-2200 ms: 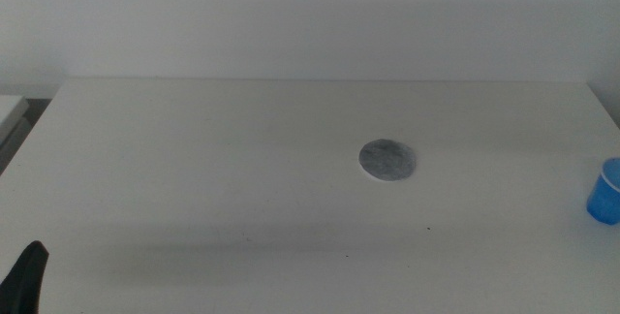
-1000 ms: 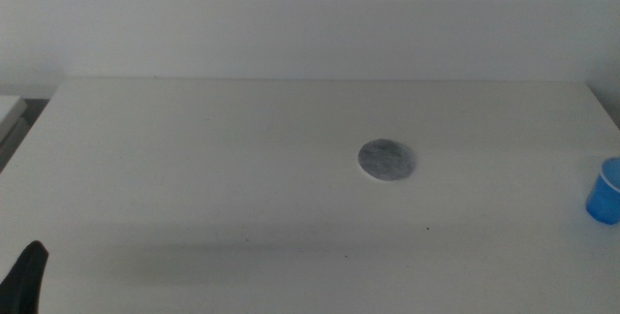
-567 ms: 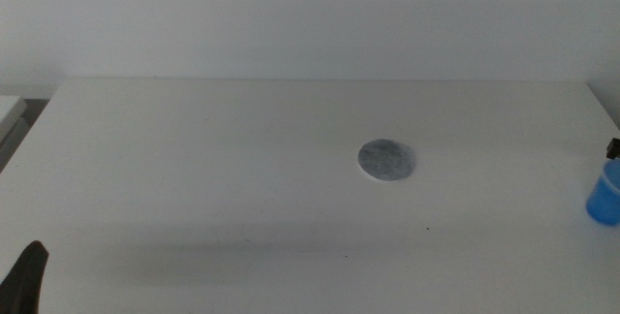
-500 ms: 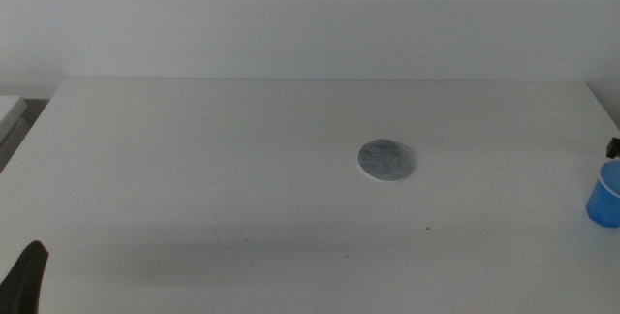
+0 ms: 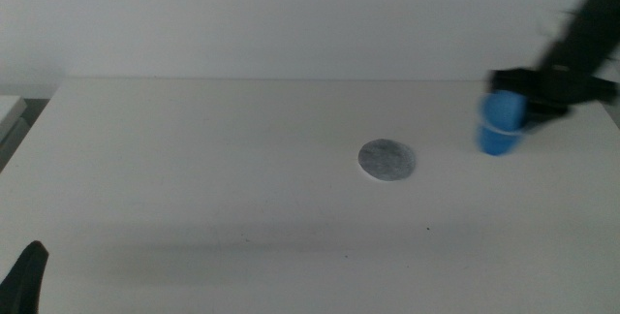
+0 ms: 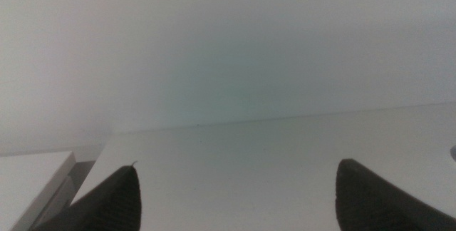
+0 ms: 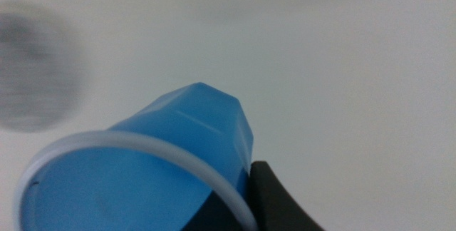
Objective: Place an empty cup on a cup mat.
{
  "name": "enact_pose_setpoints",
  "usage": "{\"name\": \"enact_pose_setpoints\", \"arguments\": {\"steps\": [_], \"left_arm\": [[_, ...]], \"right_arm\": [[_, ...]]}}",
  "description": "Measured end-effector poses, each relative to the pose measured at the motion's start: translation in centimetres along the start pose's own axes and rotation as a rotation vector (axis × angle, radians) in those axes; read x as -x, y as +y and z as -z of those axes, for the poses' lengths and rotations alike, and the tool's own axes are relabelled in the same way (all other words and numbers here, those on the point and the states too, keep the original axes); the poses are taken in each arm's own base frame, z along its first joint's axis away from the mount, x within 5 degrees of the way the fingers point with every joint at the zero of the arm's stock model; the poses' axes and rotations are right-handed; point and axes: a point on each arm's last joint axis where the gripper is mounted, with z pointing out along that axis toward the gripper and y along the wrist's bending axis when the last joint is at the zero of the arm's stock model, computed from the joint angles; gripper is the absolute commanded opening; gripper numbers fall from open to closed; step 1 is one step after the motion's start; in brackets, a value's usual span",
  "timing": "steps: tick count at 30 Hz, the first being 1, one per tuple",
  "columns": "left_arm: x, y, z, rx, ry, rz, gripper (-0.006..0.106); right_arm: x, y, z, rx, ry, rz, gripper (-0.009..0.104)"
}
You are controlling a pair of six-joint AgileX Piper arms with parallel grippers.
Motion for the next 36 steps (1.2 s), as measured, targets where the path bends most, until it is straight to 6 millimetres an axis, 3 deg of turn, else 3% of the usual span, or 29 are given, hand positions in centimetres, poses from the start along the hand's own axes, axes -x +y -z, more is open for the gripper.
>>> {"name": "enact_pose_setpoints", "arguments": {"steps": [7, 13, 19, 26, 29, 36], "left_arm": [[0.0, 0.0, 0.0, 0.0, 0.0, 0.0, 0.094], [0.0, 0.0, 0.0, 0.0, 0.0, 0.0, 0.094], [0.0, 0.0, 0.0, 0.0, 0.0, 0.0, 0.094], [0.0, 0.0, 0.0, 0.0, 0.0, 0.0, 0.094], [0.0, 0.0, 0.0, 0.0, 0.0, 0.0, 0.094], [0.0, 0.0, 0.0, 0.0, 0.0, 0.0, 0.094]], "right_arm": [[1.4, 9.0, -2.1, 0.057, -0.015, 0.164, -0.001], [1.6, 12.5, -4.5, 0.064, 0.012, 0.223, -0.001], [1.3, 13.0, -7.3, 0.043, 0.07, 0.233, -0.001], [1.7, 13.2, -8.1, 0.042, 0.041, 0.238, 0.005], [1.7, 13.2, -8.1, 0.042, 0.039, 0.238, 0.017], [1.7, 13.3, -7.7, 0.057, 0.034, 0.247, 0.067]]}}
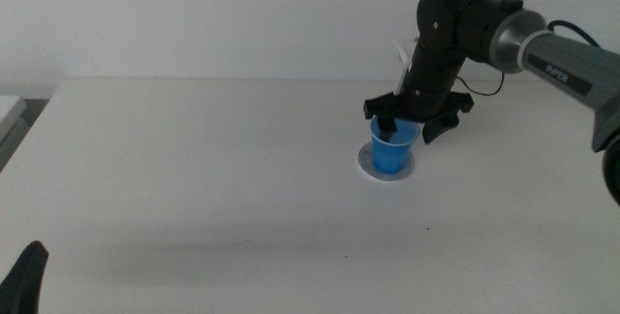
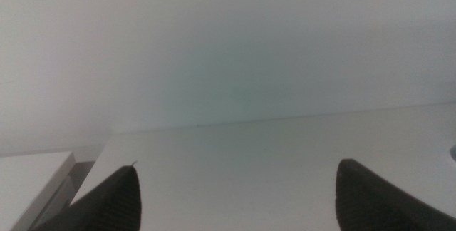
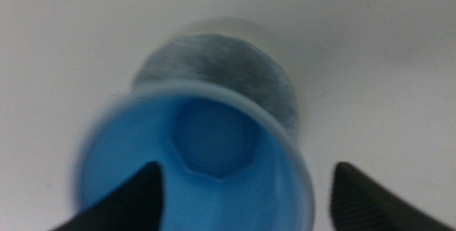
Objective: Place an empty cup on a cup mat.
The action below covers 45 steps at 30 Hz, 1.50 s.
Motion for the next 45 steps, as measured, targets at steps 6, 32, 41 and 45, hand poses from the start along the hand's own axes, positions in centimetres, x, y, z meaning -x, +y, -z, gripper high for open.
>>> {"name": "enact_pose_setpoints", "arguments": {"steps": [6, 32, 41, 45], "left_arm": [[0.0, 0.0, 0.0, 0.0, 0.0, 0.0, 0.094], [0.0, 0.0, 0.0, 0.0, 0.0, 0.0, 0.094], [0.0, 0.0, 0.0, 0.0, 0.0, 0.0, 0.094], [0.0, 0.0, 0.0, 0.0, 0.0, 0.0, 0.094]], "right_arm": [[0.2, 0.1, 6.2, 0.044, -0.156, 0.066, 0.076], [-27.4, -11.3, 21.4, -0.005, -0.952, -0.08, 0.076], [-33.9, -11.5, 17.7, 0.0, -1.109, -0.066, 0.075], [-35.7, -11.7, 14.6, -0.007, -1.131, -0.054, 0.075]]}}
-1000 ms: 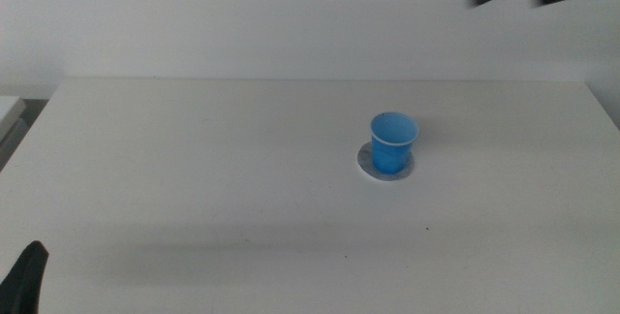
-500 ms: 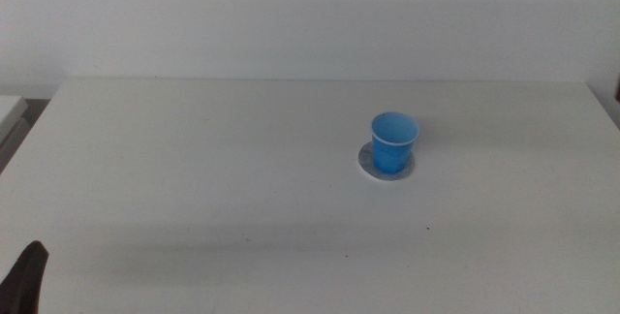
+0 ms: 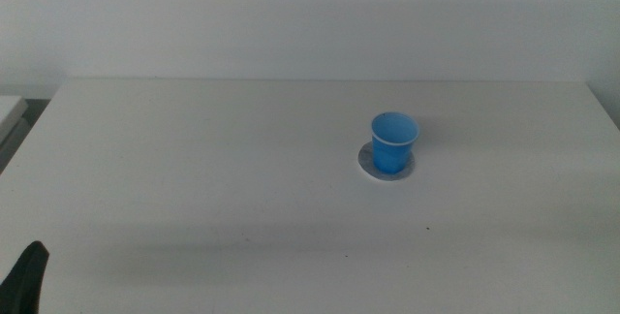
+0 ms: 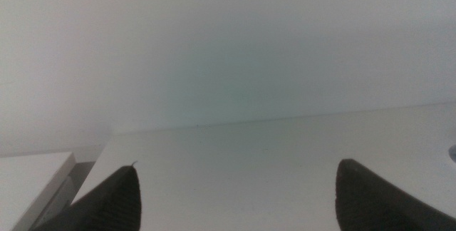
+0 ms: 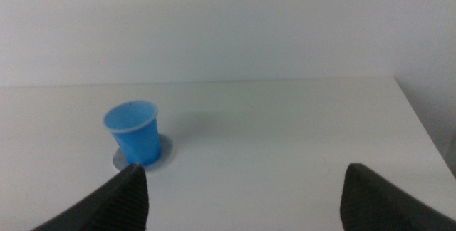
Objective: Place an empty cup on a cup mat.
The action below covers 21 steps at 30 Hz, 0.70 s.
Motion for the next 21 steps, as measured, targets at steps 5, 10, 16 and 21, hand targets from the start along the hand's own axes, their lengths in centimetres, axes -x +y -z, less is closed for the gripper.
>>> {"name": "enact_pose_setpoints", "arguments": {"steps": [5, 10, 16, 21], "left_arm": [[0.0, 0.0, 0.0, 0.0, 0.0, 0.0, 0.094], [0.0, 0.0, 0.0, 0.0, 0.0, 0.0, 0.094], [0.0, 0.0, 0.0, 0.0, 0.0, 0.0, 0.094], [0.0, 0.0, 0.0, 0.0, 0.0, 0.0, 0.094]], "right_arm": [[-3.8, -0.4, 0.6, 0.002, -0.025, 0.009, 0.075], [-6.2, -0.6, 1.3, 0.007, -0.085, 0.013, 0.075], [-7.4, -0.7, 1.4, 0.008, -0.097, 0.012, 0.075], [-7.5, -0.7, 1.4, 0.004, -0.09, 0.021, 0.075]]}}
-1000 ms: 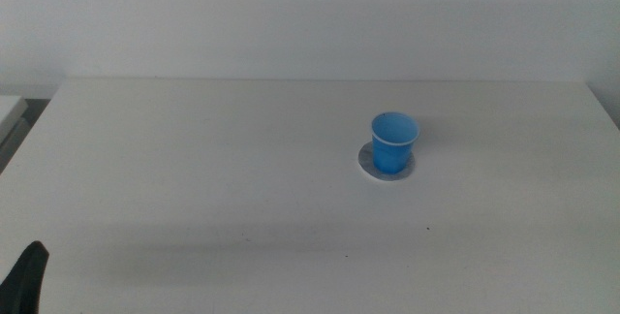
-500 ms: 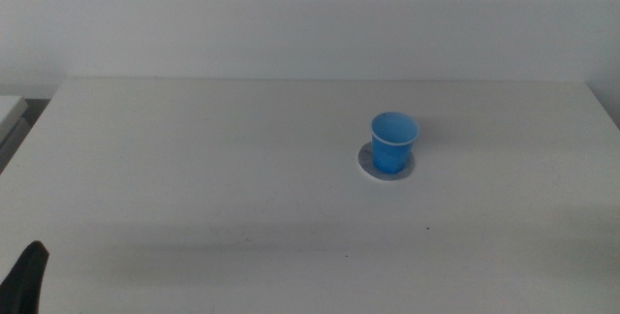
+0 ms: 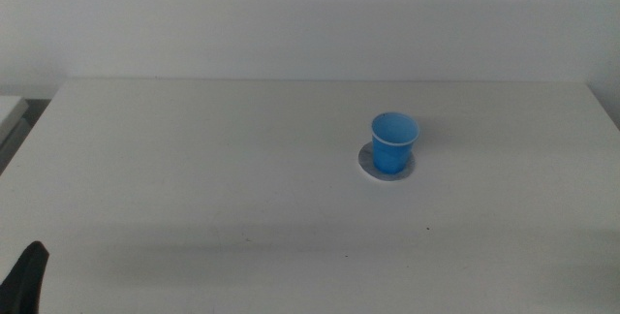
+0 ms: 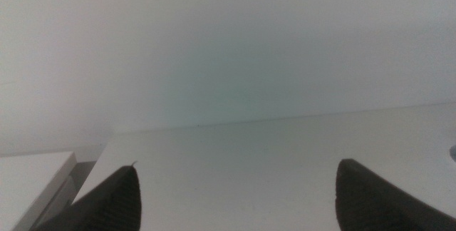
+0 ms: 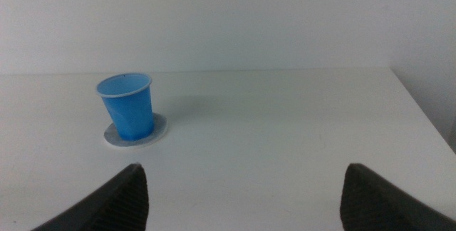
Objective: Place an empty cup on a cup mat.
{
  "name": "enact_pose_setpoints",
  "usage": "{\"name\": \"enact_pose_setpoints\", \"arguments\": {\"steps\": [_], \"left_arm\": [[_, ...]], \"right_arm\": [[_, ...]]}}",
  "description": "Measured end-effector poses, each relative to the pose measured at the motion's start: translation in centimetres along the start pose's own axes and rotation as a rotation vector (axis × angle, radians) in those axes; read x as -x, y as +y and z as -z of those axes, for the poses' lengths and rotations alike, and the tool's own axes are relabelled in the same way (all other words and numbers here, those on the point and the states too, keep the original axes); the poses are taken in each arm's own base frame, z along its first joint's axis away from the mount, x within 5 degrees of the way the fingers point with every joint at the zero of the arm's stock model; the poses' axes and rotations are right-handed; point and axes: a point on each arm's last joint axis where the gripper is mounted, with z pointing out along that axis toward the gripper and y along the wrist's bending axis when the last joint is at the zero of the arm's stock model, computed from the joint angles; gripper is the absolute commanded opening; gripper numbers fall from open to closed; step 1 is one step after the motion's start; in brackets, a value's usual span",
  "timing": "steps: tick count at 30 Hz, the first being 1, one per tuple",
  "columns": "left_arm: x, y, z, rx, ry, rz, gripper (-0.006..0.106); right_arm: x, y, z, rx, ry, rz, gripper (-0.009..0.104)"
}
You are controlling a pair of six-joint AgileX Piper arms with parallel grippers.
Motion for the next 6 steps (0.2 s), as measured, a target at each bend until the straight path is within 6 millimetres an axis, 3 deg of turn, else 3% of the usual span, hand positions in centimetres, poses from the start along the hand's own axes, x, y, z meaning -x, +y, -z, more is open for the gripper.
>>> {"name": "enact_pose_setpoints", "arguments": {"steps": [6], "left_arm": [[0.0, 0.0, 0.0, 0.0, 0.0, 0.0, 0.094]], "right_arm": [[-0.04, -0.02, -0.01, -0.002, -0.001, 0.009, 0.075]]}}
